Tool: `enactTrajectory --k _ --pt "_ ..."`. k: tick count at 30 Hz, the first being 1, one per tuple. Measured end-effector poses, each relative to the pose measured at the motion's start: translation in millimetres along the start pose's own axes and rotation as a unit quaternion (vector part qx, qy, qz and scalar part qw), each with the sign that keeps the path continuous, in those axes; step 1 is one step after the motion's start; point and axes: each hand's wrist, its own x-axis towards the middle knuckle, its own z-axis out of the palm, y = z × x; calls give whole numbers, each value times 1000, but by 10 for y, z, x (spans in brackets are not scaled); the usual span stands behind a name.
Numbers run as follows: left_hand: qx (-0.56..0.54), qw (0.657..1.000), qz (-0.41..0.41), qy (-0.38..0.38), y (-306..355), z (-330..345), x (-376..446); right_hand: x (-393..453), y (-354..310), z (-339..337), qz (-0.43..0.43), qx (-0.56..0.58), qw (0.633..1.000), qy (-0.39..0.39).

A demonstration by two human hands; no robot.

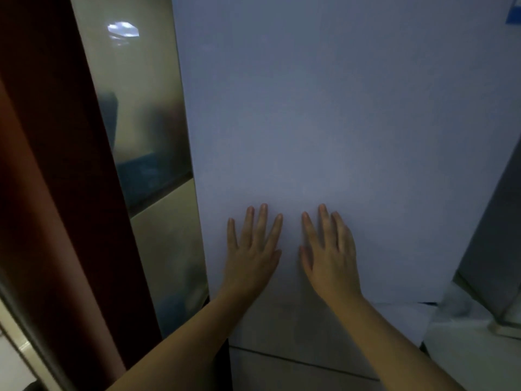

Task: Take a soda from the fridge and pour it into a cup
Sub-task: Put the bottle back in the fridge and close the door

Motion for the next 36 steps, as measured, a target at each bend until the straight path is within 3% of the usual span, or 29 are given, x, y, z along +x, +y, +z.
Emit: enactTrajectory --k 8,17,29,33,36 --pt "-12 1000 -6 7 -69 128 183 151 -21 185 15 -2 1000 -16" --pt "-43 991 -54 -115 4 265 491 395 24 276 15 5 996 -83" --pt "-62 975 -59 -206 -53 154 525 459 -75 108 24 24 993 -116" --pt "-76 969 -74 -221 -86 -139 467 445 -123 -132 34 50 988 -145" --pt "-86 965 -86 -234 -118 -280 313 327 -193 -342 39 46 974 -220"
